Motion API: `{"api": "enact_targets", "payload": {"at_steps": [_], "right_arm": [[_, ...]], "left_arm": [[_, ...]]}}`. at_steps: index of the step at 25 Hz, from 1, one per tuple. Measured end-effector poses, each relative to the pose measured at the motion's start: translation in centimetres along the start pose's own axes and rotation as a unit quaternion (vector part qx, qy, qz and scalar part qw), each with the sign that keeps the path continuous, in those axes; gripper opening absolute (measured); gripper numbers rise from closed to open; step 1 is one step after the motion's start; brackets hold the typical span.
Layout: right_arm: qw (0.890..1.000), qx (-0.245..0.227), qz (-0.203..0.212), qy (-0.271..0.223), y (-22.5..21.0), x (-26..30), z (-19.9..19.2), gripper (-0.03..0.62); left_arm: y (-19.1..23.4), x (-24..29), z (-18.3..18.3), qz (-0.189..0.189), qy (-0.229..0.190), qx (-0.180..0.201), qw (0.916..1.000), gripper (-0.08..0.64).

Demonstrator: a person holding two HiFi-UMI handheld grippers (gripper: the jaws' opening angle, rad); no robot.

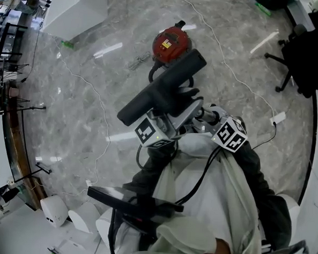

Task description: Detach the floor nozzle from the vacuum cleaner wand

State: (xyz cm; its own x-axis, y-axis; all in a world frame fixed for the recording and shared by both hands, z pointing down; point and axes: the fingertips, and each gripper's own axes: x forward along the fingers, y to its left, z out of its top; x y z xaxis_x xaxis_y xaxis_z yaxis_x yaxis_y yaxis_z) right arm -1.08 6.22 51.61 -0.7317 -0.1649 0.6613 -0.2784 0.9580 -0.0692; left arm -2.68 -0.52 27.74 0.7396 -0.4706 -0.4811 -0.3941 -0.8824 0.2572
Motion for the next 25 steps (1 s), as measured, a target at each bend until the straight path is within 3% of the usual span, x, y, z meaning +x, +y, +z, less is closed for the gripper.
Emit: {"api": "enact_targets", "payload": {"at_steps": [4, 8, 13, 17, 19, 22, 25], "right_arm": [[1.000, 0.024, -0.007, 0.010, 0.6, 0.9, 0.1, 0.040], [0.999, 0.020, -0.018, 0.022, -0.2, 1.2, 0.2, 0.040], [1.000, 0.007, 0.012, 0.013, 0.3, 2.3, 1.3, 0.040], [0.998, -0.018, 0.055, 0.007, 0.7, 2.4, 1.1, 0.040], [0.997, -0.025, 0.074, -0.001, 1.3, 2.3, 1.0, 0.040], [0.996, -0.024, 0.084, -0.007, 1.4, 2.5, 0.9, 0.040], [0.999, -0.006, 0.050, 0.003, 0.2, 2.7, 0.9, 0.040]], "left_arm": [[1.9, -1.1, -0.4, 0.077, 0.013, 0.005, 0.9969, 0.077], [3.4, -1.5, -0.4, 0.110, 0.013, 0.000, 0.9939, 0.081], [3.2, -2.4, 0.4, 0.057, 0.013, -0.008, 0.9983, 0.081], [1.5, -2.3, 0.3, -0.045, 0.017, -0.039, 0.9981, 0.081], [0.4, -2.4, 0.3, -0.077, 0.017, -0.044, 0.9959, 0.080], [0.5, -2.3, 0.0, -0.077, 0.019, -0.048, 0.9957, 0.080], [2.5, -2.0, -0.2, -0.008, 0.022, -0.036, 0.9991, 0.081]]}}
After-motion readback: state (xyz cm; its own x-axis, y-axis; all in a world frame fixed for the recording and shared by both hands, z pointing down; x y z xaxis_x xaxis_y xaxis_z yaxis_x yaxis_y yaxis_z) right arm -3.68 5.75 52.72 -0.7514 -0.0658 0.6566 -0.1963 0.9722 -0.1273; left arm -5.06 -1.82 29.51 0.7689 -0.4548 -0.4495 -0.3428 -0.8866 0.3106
